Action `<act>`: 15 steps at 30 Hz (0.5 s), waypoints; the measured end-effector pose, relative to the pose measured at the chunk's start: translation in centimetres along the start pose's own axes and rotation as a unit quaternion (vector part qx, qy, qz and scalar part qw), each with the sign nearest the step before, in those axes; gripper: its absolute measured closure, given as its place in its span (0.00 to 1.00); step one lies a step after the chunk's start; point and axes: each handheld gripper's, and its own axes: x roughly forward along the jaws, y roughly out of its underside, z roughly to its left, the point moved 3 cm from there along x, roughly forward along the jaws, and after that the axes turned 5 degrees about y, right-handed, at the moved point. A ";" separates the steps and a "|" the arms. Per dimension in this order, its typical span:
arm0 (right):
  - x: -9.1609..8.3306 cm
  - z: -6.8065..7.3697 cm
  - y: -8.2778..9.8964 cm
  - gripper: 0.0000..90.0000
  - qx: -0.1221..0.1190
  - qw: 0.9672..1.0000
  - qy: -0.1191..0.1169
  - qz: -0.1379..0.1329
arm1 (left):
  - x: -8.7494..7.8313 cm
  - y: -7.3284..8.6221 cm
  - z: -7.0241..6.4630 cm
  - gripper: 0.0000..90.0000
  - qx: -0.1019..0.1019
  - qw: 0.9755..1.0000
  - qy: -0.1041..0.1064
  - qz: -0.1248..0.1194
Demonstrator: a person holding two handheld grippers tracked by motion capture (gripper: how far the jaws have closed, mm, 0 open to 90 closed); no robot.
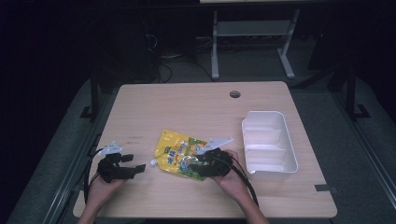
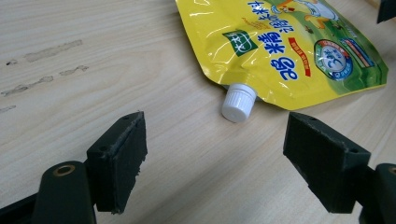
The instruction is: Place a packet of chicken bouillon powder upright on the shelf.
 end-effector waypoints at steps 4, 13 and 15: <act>0.5 0.1 0.3 0.63 -0.002 1.000 0.005 0.010 | 0.0 -0.1 -0.2 0.24 0.003 1.000 0.003 -0.001; 1.5 0.3 1.2 0.75 0.005 1.000 0.024 0.013 | -0.3 -0.4 -0.3 0.29 0.000 1.000 0.008 -0.008; 1.5 0.3 1.3 0.76 0.004 1.000 0.026 0.012 | -0.3 -0.5 -0.4 0.30 -0.002 1.000 0.011 -0.011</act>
